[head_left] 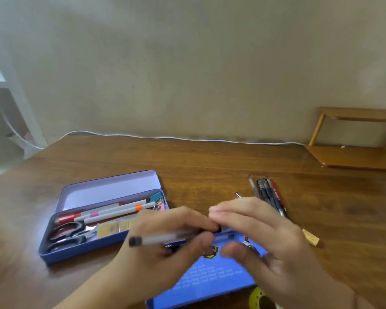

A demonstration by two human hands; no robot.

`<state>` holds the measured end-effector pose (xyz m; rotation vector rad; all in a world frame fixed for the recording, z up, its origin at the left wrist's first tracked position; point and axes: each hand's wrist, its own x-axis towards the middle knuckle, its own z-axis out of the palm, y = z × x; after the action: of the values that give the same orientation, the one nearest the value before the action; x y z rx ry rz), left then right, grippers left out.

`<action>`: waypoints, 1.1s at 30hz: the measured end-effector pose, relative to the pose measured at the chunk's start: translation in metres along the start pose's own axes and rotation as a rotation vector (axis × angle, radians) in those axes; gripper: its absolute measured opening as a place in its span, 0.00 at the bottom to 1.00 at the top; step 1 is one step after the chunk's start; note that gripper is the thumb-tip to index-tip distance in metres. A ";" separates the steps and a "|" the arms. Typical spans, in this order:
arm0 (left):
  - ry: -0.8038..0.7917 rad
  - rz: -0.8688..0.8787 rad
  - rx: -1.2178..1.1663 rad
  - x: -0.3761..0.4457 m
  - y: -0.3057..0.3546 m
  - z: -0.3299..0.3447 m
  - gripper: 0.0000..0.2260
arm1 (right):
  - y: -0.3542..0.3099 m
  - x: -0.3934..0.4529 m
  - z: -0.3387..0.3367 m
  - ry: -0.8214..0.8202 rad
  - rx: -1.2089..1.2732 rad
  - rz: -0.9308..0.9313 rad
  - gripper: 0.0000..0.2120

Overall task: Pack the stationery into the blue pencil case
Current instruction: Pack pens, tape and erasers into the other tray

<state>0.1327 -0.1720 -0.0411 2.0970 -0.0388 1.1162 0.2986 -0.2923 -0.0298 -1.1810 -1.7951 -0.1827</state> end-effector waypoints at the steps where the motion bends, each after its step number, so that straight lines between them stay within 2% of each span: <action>1: 0.028 -0.056 -0.046 -0.001 -0.004 -0.001 0.06 | 0.006 -0.001 -0.001 -0.020 -0.007 0.041 0.12; 5: 0.053 -0.160 -0.196 -0.003 -0.014 -0.003 0.07 | 0.027 -0.006 -0.006 -0.035 0.043 0.233 0.09; 7: 0.019 -0.192 -0.274 -0.001 -0.014 -0.006 0.07 | 0.026 -0.005 -0.007 -0.065 0.143 0.302 0.08; 10: -0.083 -0.257 -0.300 -0.001 -0.014 -0.013 0.09 | 0.027 -0.004 -0.008 -0.097 0.125 0.320 0.03; 12: -0.215 -0.288 -0.180 0.002 -0.016 -0.023 0.14 | 0.032 -0.004 -0.010 -0.137 0.044 0.336 0.02; 14: -0.273 -0.202 0.165 0.005 -0.024 -0.039 0.18 | 0.037 -0.004 -0.015 -0.216 -0.111 0.357 0.04; 16: -0.265 -0.084 0.539 0.009 -0.031 -0.052 0.16 | 0.042 -0.007 -0.020 -0.329 -0.324 0.321 0.05; 17: -0.274 -0.074 0.634 0.010 -0.033 -0.056 0.16 | 0.043 -0.008 -0.020 -0.399 -0.397 0.295 0.05; 20: -0.346 -0.092 0.649 0.009 -0.034 -0.061 0.11 | 0.043 -0.011 -0.013 -0.541 -0.432 0.284 0.03; 23: -0.453 -0.068 0.643 0.008 -0.031 -0.057 0.03 | 0.043 -0.014 -0.006 -0.521 -0.420 0.324 0.06; 27: -0.584 -0.041 0.743 0.006 -0.031 -0.052 0.09 | 0.042 -0.014 0.000 -0.459 -0.438 0.364 0.07; 33: -0.639 -0.086 0.773 0.005 -0.030 -0.049 0.08 | 0.041 -0.009 0.003 -0.434 -0.457 0.446 0.10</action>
<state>0.1122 -0.1179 -0.0386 3.0368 0.2068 0.3721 0.3300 -0.2749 -0.0525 -2.0438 -1.8474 -0.0781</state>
